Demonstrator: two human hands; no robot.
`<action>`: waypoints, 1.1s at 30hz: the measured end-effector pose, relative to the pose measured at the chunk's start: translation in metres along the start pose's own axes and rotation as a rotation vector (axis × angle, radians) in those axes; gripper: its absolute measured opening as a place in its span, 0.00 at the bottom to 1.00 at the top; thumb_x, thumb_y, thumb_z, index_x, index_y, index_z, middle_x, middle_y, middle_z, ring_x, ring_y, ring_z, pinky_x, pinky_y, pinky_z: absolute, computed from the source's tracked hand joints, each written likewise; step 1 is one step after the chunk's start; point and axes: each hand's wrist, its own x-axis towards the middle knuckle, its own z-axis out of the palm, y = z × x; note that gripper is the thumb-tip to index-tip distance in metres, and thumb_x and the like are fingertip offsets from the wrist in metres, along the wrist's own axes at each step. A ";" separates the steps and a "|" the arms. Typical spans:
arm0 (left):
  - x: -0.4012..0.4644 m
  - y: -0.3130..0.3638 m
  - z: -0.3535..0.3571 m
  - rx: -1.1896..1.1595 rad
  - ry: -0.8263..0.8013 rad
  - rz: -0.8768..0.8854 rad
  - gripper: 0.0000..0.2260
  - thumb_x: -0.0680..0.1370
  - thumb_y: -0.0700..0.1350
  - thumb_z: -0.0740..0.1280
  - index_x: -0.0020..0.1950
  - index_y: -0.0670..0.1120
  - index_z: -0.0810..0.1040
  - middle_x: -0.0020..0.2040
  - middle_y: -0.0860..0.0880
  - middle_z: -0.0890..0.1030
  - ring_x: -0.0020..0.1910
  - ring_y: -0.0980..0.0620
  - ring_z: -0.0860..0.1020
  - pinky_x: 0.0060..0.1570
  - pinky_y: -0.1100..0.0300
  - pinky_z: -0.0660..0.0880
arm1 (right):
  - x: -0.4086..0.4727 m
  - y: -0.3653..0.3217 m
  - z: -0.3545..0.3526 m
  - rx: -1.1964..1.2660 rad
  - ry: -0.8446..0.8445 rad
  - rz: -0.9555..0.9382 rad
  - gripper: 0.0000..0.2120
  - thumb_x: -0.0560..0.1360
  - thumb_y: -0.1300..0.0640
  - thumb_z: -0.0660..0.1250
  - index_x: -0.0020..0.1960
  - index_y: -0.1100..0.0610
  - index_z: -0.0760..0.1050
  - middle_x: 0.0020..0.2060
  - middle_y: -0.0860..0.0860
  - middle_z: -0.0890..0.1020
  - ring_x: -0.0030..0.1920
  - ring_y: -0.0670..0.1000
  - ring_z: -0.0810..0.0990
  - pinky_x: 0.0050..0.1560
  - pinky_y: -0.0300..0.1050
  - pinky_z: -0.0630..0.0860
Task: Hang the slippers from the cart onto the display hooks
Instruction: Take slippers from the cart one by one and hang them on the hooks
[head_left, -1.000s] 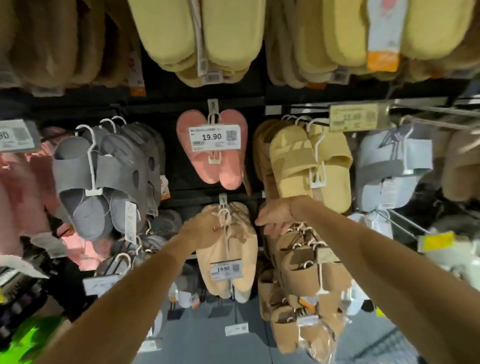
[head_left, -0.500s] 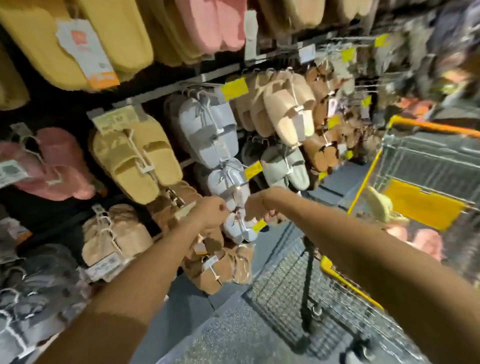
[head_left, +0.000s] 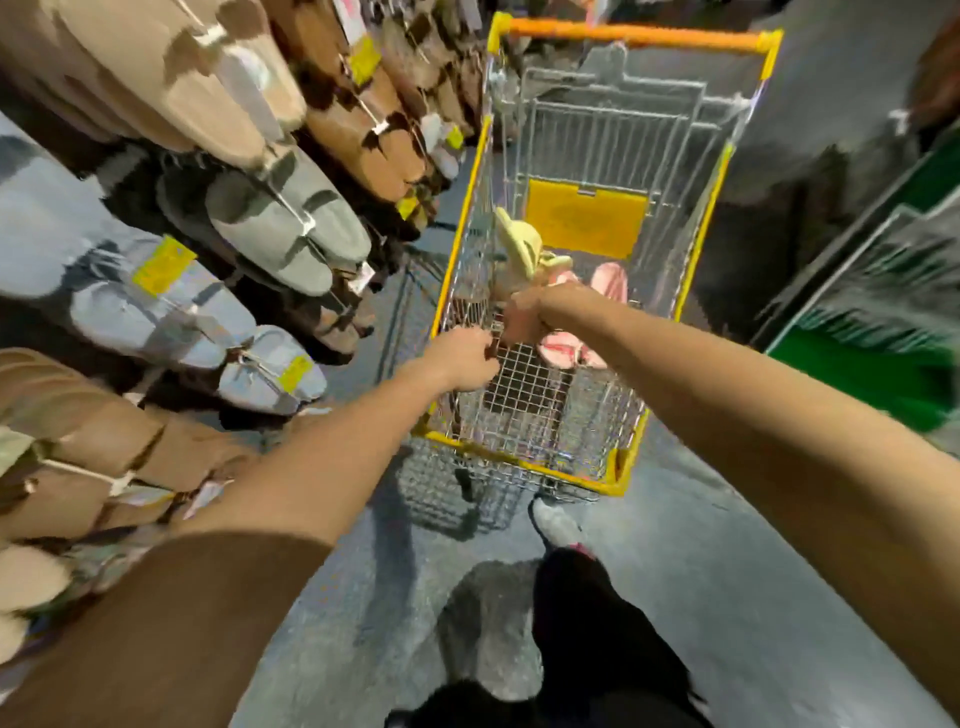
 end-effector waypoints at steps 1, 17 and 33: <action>0.016 0.008 0.009 -0.001 -0.033 0.008 0.12 0.78 0.46 0.63 0.35 0.47 0.68 0.42 0.39 0.78 0.47 0.39 0.79 0.44 0.53 0.74 | 0.018 0.018 -0.005 -0.042 -0.038 0.025 0.06 0.80 0.60 0.62 0.52 0.60 0.77 0.40 0.53 0.75 0.37 0.49 0.71 0.35 0.41 0.70; 0.224 0.012 0.155 -0.420 -0.279 -0.155 0.05 0.82 0.43 0.64 0.57 0.45 0.74 0.50 0.48 0.78 0.45 0.50 0.78 0.49 0.54 0.77 | 0.226 0.202 0.046 0.349 0.051 0.334 0.07 0.79 0.63 0.63 0.42 0.56 0.72 0.34 0.49 0.70 0.31 0.46 0.67 0.29 0.39 0.69; 0.263 -0.017 0.244 -0.627 -0.374 -0.339 0.06 0.84 0.43 0.61 0.57 0.44 0.76 0.45 0.50 0.78 0.34 0.55 0.74 0.34 0.65 0.68 | 0.307 0.215 0.129 0.182 0.215 0.361 0.11 0.81 0.58 0.60 0.55 0.60 0.79 0.46 0.54 0.82 0.36 0.49 0.74 0.39 0.31 0.72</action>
